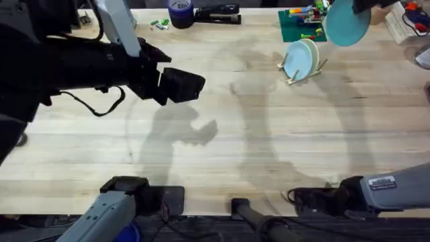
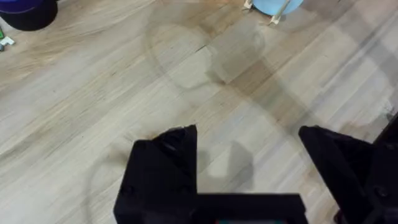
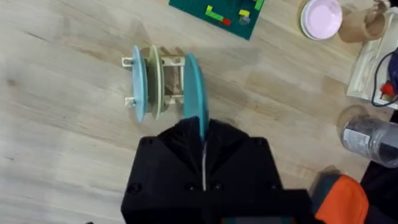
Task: Pick up the plates from the table one by one and place each into a slot on the dish rack.
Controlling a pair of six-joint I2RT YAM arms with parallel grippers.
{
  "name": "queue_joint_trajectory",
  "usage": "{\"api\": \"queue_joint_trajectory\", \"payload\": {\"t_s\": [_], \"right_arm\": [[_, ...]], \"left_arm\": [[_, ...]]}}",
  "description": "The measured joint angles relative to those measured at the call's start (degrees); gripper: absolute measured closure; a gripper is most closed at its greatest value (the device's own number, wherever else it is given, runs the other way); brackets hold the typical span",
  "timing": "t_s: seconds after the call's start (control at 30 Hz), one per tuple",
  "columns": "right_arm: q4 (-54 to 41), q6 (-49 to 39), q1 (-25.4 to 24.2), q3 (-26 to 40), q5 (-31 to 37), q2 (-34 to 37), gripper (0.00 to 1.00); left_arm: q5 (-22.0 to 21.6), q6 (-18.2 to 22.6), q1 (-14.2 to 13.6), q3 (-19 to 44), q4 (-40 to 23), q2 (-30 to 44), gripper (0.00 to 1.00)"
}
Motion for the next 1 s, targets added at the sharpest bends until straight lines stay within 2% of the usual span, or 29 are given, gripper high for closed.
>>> {"api": "queue_joint_trajectory", "payload": {"t_s": [0.3,1.0], "right_arm": [[0.0,0.0,0.0,0.0,0.0,3.0,0.972],[0.2,1.6,0.0,0.0,0.0,5.4,0.972]], "left_arm": [[0.0,0.0,0.0,0.0,0.0,0.0,0.006],[-0.1,0.0,0.0,0.0,0.0,0.0,0.007]]}}
